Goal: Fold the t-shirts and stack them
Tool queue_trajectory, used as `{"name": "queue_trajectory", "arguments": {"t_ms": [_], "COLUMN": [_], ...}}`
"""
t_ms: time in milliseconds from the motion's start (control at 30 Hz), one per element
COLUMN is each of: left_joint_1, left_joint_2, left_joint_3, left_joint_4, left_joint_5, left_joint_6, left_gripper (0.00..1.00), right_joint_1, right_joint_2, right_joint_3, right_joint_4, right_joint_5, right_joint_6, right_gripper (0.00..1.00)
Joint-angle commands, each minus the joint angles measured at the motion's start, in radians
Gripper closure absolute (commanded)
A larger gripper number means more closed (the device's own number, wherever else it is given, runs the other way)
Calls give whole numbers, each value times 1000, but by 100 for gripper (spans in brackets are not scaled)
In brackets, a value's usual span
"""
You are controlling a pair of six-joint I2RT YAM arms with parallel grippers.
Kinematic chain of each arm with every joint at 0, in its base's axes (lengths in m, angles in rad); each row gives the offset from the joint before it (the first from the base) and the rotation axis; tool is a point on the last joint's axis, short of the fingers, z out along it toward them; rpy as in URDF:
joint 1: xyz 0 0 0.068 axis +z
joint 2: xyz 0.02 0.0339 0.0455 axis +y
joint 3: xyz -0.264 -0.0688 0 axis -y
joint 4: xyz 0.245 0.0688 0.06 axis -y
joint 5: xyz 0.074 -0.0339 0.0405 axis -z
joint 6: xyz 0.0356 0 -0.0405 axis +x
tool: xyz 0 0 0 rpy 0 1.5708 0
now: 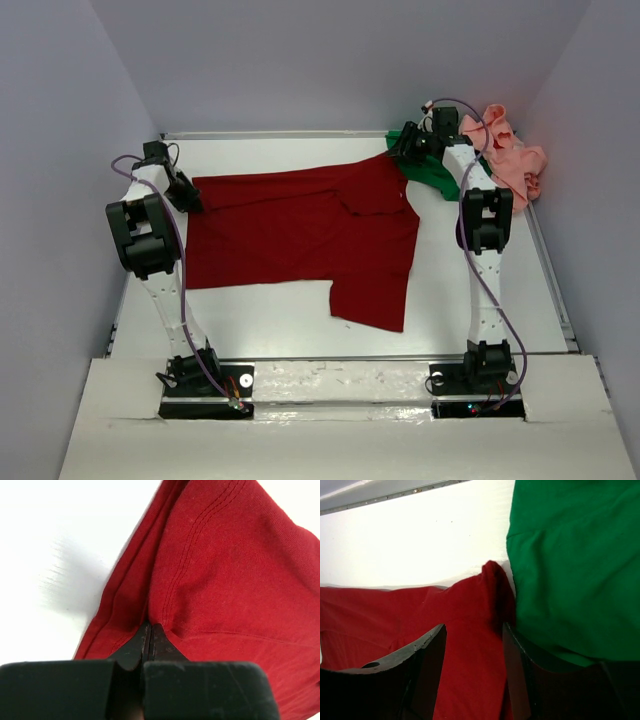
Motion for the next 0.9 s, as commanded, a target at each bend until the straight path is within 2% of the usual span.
{"name": "queue_trajectory", "arguments": {"t_ms": [0,633,800,867], "left_joint_1": [0,2,2,2], "left_joint_2": [-5,4,3,1], "left_joint_3": [42,84,79,79], "left_joint_4": [-31,-63,-62,-60], "left_joint_5": [14,14,14,14], "left_joint_6": [10,14,15,14], "left_gripper": [100,100,100,100], "right_joint_1": [-24,-24,-24,-24], "right_joint_2": [-25,35,39,44], "right_joint_3": [25,61,59,62], "right_joint_4": [10,59,70,72], "right_joint_5": [9,-40,-55,-60], "right_joint_6": [-18,77,94,102], "right_gripper": [46,48,58,59]}}
